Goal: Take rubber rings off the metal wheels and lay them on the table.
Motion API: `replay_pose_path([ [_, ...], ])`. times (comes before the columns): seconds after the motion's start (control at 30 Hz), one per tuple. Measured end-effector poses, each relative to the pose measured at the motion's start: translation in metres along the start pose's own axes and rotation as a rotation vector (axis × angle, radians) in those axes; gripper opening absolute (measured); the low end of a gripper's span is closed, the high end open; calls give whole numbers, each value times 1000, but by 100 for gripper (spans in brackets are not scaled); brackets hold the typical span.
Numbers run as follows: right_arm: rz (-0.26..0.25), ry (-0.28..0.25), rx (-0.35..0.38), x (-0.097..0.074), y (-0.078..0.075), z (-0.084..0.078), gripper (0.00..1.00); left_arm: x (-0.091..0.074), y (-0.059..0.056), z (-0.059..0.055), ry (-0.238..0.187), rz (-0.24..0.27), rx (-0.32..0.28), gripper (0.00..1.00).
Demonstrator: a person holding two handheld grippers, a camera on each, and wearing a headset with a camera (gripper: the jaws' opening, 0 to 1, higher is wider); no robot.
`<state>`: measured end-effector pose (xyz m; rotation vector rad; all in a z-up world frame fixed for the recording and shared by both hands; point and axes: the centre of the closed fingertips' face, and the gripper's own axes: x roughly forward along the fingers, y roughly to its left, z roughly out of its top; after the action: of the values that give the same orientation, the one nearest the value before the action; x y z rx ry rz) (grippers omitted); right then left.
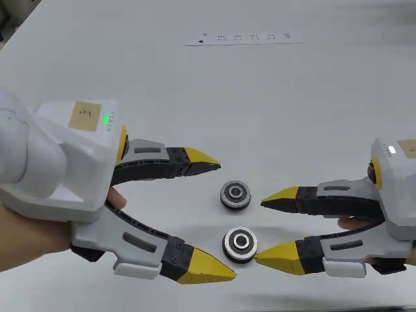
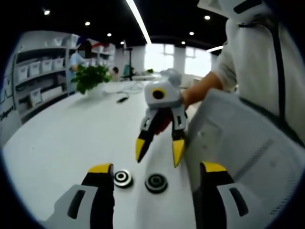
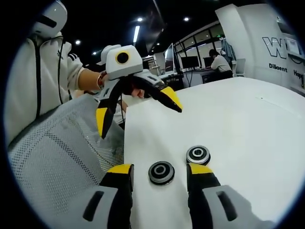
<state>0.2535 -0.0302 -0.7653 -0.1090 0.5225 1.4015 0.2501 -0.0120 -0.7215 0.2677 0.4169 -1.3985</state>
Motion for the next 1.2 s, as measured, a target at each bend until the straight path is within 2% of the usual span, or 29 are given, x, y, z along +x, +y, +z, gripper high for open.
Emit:
replay_pose_path([
  [0.2, 14, 11, -12, 2, 1, -7, 34, 7, 2, -9, 5, -12, -3, 68],
  [0.33, 19, 24, -21, 4, 0, -11, 32, 11, 4, -12, -4, -13, -8, 65],
  [0.43, 27, 39, -32, 6, 1, -15, 30, 14, 6, -14, -24, -11, -10, 58],
  [0.57, 34, 65, -55, 10, 2, -20, 29, 20, 5, -20, -11, -14, 4, 52],
  [0.67, 41, 69, -58, 12, 2, -23, 28, 24, 5, -22, -14, -10, 8, 51],
  [0.8, 45, 75, -64, 14, 2, -25, 26, 29, 5, -26, -14, -11, 11, 43],
  [0.97, 47, 88, -70, 14, 2, -28, 24, 34, 3, -34, -2, -15, 10, 38],
  [1.1, 45, 90, -67, 15, 1, -31, 23, 36, 3, -33, -35, 0, -29, 31],
  [1.2, 46, 85, -64, 15, 2, -31, 22, 40, 1, -39, -11, 2, 9, 27],
])
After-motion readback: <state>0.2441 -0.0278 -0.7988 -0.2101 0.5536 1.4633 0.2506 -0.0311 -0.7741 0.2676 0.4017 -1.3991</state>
